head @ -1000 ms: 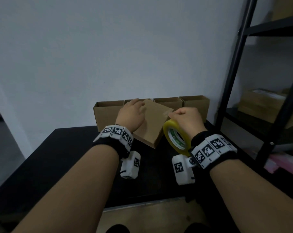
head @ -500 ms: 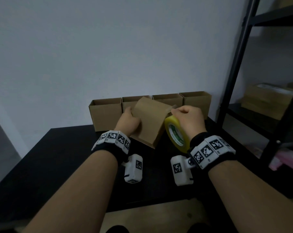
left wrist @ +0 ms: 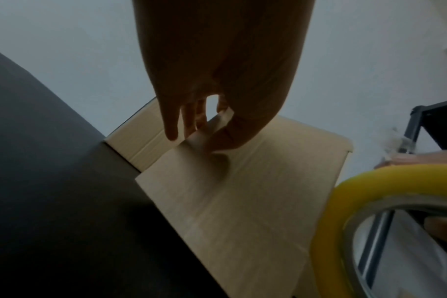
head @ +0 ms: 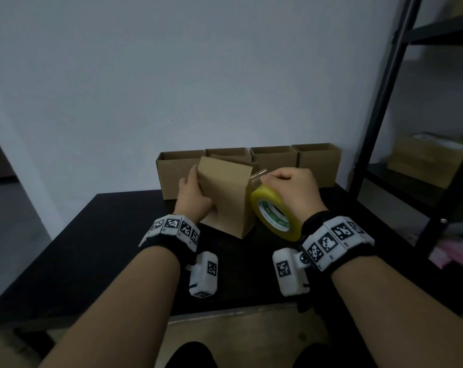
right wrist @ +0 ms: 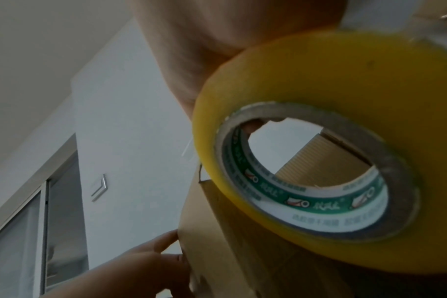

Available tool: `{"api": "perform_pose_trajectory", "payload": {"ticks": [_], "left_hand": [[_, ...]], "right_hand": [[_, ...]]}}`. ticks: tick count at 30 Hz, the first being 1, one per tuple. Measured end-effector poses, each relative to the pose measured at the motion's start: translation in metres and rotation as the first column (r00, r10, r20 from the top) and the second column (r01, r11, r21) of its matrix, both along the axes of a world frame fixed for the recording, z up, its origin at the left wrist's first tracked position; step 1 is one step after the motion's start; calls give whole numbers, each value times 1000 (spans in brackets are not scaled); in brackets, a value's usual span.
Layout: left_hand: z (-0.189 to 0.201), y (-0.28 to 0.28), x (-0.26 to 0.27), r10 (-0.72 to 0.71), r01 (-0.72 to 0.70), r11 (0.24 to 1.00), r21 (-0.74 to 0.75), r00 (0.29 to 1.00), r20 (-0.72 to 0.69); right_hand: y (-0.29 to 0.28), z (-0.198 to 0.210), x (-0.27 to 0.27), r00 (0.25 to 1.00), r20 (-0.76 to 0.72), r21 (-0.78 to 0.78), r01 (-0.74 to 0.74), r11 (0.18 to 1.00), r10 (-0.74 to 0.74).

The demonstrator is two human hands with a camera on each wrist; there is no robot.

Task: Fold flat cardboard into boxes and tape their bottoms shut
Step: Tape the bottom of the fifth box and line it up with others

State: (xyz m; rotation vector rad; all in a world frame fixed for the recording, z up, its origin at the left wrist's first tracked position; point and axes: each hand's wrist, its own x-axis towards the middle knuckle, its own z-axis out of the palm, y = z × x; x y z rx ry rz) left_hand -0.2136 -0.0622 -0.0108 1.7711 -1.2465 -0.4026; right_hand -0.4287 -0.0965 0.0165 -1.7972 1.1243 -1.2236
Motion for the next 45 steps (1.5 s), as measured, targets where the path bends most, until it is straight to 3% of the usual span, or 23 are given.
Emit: {"api": "perform_pose_trajectory", "payload": {"ticks": [3,5,9,11,14,17,23,32,38,45], "left_hand": [[9,7,-7,78,-75,996,-51,995,61],[18,10,-12,116,-93,982,-164,983,139],[34,8,-18,118,17,933,-360,930,349],[41,2,-19,80,68,954,-292,880,467],[44,-10,-17,-58,97,994,-41,829,556],[40,-18,-15,-150,128,989,78,835,530],[29,-13,-14,-117,147,989,-20,859,498],[26,-9,-5,-151,142,989,52,914,376],[37,2,-10,-87,67,996,59,880,467],[44,7,-1,-55,47,998,29,881,471]], "right_hand": [[6,-3,1,1000,-13,8,-6,1000,7],[8,-2,0,1000,-21,11,-4,1000,4],[10,4,-5,1000,-22,-13,12,1000,-12],[10,8,-7,999,-24,-27,25,999,-26],[6,10,-8,999,-40,-34,28,999,-30],[4,10,-8,999,-42,-29,30,999,-31],[2,12,-7,999,-36,-25,40,999,-41],[11,34,0,999,25,-58,47,997,-46],[15,64,16,996,79,-85,57,995,-50],[17,94,39,997,71,-124,35,992,-26]]}}
